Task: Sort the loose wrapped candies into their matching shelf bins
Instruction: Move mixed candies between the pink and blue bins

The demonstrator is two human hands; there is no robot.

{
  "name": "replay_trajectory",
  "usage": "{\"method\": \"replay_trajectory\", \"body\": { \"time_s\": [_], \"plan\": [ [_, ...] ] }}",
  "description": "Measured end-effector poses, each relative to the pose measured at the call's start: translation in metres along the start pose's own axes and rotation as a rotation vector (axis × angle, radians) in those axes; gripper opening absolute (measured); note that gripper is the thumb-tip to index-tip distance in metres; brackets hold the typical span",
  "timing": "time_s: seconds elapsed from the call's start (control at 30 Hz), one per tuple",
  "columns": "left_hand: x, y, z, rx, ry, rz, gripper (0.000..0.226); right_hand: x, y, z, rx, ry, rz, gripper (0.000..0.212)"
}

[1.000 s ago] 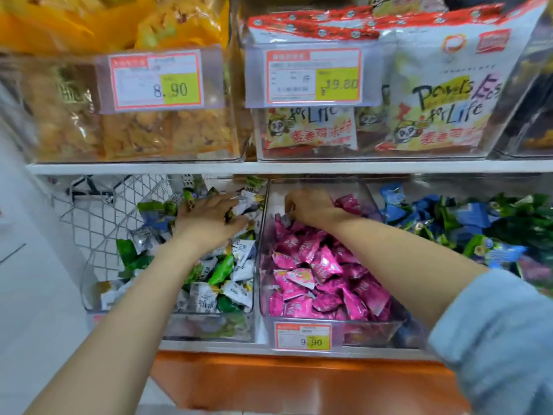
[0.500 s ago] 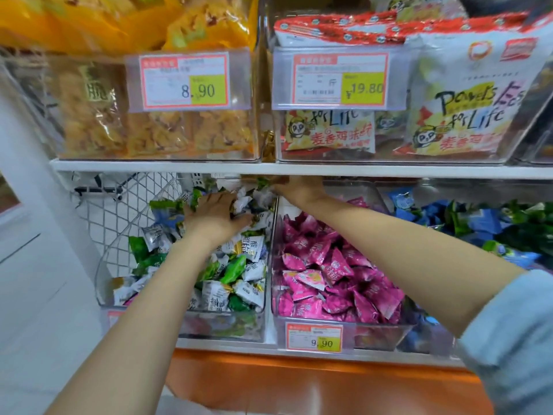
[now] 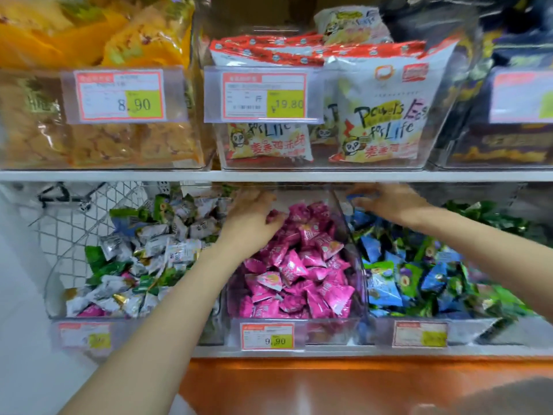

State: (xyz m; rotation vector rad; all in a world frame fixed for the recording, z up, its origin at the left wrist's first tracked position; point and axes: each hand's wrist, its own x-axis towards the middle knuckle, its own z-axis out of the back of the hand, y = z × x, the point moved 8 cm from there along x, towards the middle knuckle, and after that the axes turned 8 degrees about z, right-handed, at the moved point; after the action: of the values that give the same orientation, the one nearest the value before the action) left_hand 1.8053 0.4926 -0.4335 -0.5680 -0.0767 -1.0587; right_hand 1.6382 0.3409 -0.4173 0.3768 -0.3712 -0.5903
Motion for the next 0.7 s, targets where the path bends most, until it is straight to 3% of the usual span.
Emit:
{"method": "replay_trajectory", "body": {
  "time_s": [0.1,0.2,0.33,0.4,0.47,0.57,0.7],
  "plan": [
    [-0.002,-0.037,-0.024,0.002,0.096,-0.127,0.043,-0.017,-0.037,0.018,-0.018,0.051,-0.11,0.028],
    [-0.003,-0.063,-0.044,-0.011,0.158,-0.189,0.045,-0.031,-0.04,0.024,-0.124,0.186,-0.006,0.038],
    [-0.002,-0.086,-0.063,-0.053,0.181,-0.227,0.056,-0.052,-0.027,-0.011,-0.103,0.486,0.104,0.08],
    [0.0,-0.088,-0.073,-0.045,0.21,-0.21,0.055,-0.052,-0.027,-0.034,-0.241,0.541,0.154,0.097],
    [0.002,-0.088,-0.082,-0.068,0.215,-0.208,0.068,-0.044,-0.034,-0.05,-0.315,0.546,0.153,0.109],
    [0.006,-0.083,-0.087,-0.135,0.211,-0.167,0.074,-0.032,-0.047,-0.066,-0.258,0.59,0.104,0.115],
    [0.007,-0.084,-0.094,-0.087,0.249,-0.205,0.08,-0.027,-0.053,-0.07,-0.174,0.615,0.09,0.106]
  ]
}}
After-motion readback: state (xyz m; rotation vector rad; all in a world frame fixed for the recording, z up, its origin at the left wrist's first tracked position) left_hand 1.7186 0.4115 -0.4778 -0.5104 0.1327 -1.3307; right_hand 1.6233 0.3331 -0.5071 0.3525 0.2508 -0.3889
